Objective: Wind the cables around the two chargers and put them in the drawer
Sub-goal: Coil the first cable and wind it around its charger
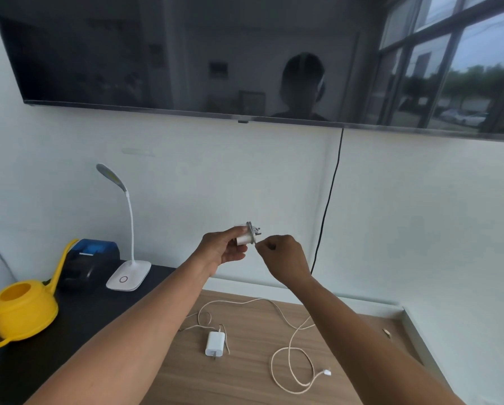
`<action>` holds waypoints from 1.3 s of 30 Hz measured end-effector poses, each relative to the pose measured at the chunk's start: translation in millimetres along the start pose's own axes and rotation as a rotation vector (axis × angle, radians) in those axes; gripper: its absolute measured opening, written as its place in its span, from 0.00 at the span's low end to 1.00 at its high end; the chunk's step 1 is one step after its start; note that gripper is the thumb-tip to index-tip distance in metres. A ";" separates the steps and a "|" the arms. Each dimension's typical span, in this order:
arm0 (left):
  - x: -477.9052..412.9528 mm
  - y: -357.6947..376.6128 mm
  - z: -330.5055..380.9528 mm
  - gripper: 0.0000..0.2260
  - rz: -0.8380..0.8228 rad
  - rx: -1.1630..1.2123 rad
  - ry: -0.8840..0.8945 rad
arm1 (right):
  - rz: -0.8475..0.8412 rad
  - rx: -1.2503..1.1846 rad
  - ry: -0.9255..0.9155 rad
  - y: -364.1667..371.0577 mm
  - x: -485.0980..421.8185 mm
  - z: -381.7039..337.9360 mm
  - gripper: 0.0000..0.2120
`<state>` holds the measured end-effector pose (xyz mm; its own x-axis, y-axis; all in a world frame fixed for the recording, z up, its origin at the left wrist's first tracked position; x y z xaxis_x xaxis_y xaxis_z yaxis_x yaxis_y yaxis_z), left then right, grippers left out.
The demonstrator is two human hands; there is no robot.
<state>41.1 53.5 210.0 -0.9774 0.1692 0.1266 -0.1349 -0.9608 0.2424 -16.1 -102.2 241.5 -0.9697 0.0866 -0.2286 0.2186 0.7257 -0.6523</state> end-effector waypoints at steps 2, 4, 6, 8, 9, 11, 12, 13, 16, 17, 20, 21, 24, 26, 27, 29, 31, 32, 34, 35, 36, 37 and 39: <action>1.0 2.3 1.3 0.13 -0.021 0.025 -0.003 | -0.030 -0.037 0.038 6.2 1.3 9.1 0.14; 2.3 5.6 2.7 0.12 -0.056 0.033 -0.009 | -0.064 -0.075 0.066 10.4 1.8 16.0 0.10; 3.6 9.3 3.8 0.11 -0.101 0.041 -0.018 | -0.077 -0.101 0.077 12.5 0.8 20.9 0.08; 6.4 13.8 5.0 0.10 -0.156 0.039 -0.026 | -0.093 -0.123 0.086 14.4 -0.3 24.6 0.07; 7.7 15.5 5.4 0.11 -0.180 0.028 -0.029 | -0.097 -0.133 0.092 14.5 -0.9 26.5 0.07; 9.3 16.7 4.8 0.12 -0.212 0.008 -0.033 | -0.107 -0.146 0.094 14.1 -2.9 28.7 0.07; 9.8 16.7 4.3 0.13 -0.222 0.001 -0.034 | -0.117 -0.150 0.090 14.0 -4.2 29.0 0.07; 10.6 16.4 4.1 0.14 -0.231 -0.003 -0.034 | -0.128 -0.149 0.083 13.6 -5.5 28.8 0.07; 12.0 16.2 5.5 0.16 -0.275 -0.019 -0.027 | -0.142 -0.125 0.064 9.8 -9.7 28.8 0.06; 13.0 16.9 6.5 0.17 -0.296 -0.040 -0.024 | -0.137 -0.104 0.061 7.5 -11.3 29.8 0.07; 14.9 19.5 9.3 0.18 -0.340 -0.135 -0.016 | -0.113 -0.001 0.051 -0.7 -18.7 32.2 0.16; 15.1 19.7 9.8 0.18 -0.344 -0.159 -0.016 | -0.104 0.039 0.046 -3.7 -21.7 32.2 0.17; 15.3 19.8 10.1 0.15 -0.356 -0.225 -0.019 | -0.113 0.108 0.041 -12.0 -30.0 27.4 0.14; 16.1 20.7 7.9 0.15 -0.377 -0.294 -0.030 | -0.137 0.113 0.061 -16.2 -34.9 25.4 0.08; 16.3 21.0 6.4 0.14 -0.383 -0.324 -0.039 | -0.150 0.107 0.068 -17.7 -37.0 24.4 0.08; 15.6 20.7 4.2 0.14 -0.373 -0.369 -0.054 | -0.177 0.093 0.070 -19.2 -39.5 20.7 0.08; 14.1 19.7 3.4 0.15 -0.339 -0.404 -0.055 | -0.190 0.060 0.082 -19.7 -39.8 15.4 0.08; 13.7 19.4 3.4 0.15 -0.320 -0.425 -0.052 | -0.190 0.042 0.091 -19.4 -39.7 13.4 0.08; 13.0 19.8 3.0 0.13 -0.290 -0.476 -0.043 | -0.175 0.027 0.102 -18.2 -38.5 10.1 0.09; 12.0 19.9 2.5 0.12 -0.279 -0.501 -0.040 | -0.160 0.028 0.104 -17.4 -38.4 9.2 0.09; 11.1 19.9 2.1 0.11 -0.266 -0.517 -0.038 | -0.142 0.033 0.102 -17.4 -38.2 8.0 0.09; 10.1 19.5 1.6 0.11 -0.247 -0.521 -0.038 | -0.125 0.042 0.099 -18.1 -37.9 6.5 0.09; 6.9 16.9 0.3 0.14 -0.185 -0.494 -0.036 | -0.091 0.058 0.086 -20.1 -37.1 2.9 0.09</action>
<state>32.1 38.6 215.3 -0.9248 0.3452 0.1599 -0.3741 -0.9016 -0.2171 15.8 -122.0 261.0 -0.9910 0.0820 -0.1055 0.1327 0.6927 -0.7089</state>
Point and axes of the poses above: each hand's wrist, its own x-axis away from the middle knuckle, its own y-axis out of the palm, z = x × y, the point moved 6 cm from there along -x, towards the middle knuckle, and after that the axes turned 4 degrees about -z, right-handed, at the moved point
